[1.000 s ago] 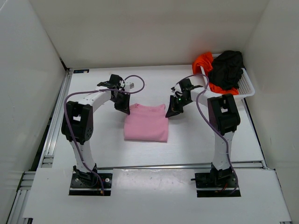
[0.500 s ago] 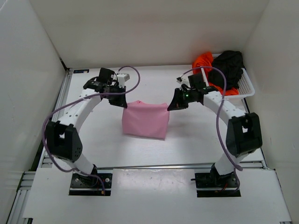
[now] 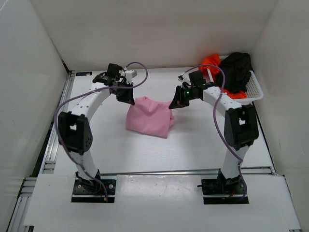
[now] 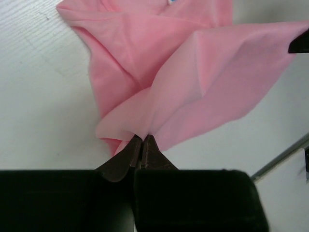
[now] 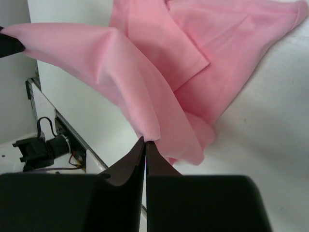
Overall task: Fold and stack the t-shirts
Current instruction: Fold the long partially folded tshirt into a neat square
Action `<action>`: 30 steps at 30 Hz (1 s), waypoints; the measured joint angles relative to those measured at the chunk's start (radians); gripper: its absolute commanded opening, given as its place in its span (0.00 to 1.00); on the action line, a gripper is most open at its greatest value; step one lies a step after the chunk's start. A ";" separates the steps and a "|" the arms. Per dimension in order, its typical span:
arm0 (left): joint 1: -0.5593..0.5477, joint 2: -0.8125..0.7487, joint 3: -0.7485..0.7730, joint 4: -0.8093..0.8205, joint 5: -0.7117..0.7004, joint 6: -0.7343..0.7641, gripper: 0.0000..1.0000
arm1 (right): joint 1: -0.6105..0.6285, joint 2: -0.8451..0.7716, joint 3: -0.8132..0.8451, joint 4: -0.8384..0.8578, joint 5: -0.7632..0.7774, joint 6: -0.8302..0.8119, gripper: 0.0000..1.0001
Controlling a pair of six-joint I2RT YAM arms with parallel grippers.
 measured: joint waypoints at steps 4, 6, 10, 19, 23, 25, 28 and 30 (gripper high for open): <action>0.031 0.139 0.056 0.021 0.001 0.000 0.10 | -0.016 0.150 0.118 -0.008 0.000 0.026 0.00; 0.043 0.204 0.098 0.035 0.000 0.000 0.10 | -0.034 0.209 0.178 -0.008 0.000 0.043 0.00; 0.068 0.312 0.198 0.058 0.000 0.000 0.11 | -0.070 0.298 0.282 -0.006 0.000 0.081 0.00; 0.087 0.456 0.391 0.112 0.018 0.000 0.23 | -0.130 0.426 0.376 0.049 -0.009 0.208 0.39; 0.087 0.510 0.425 0.126 0.010 0.002 0.54 | -0.143 0.501 0.462 0.069 -0.019 0.249 0.52; 0.087 0.536 0.437 0.126 0.002 0.001 0.63 | -0.151 0.515 0.475 0.077 -0.016 0.263 0.50; 0.091 0.558 0.440 0.124 -0.018 0.000 0.71 | -0.157 0.498 0.446 0.072 0.054 0.275 0.25; 0.096 0.558 0.436 0.125 -0.031 0.001 0.80 | -0.157 0.449 0.369 0.054 0.117 0.280 0.09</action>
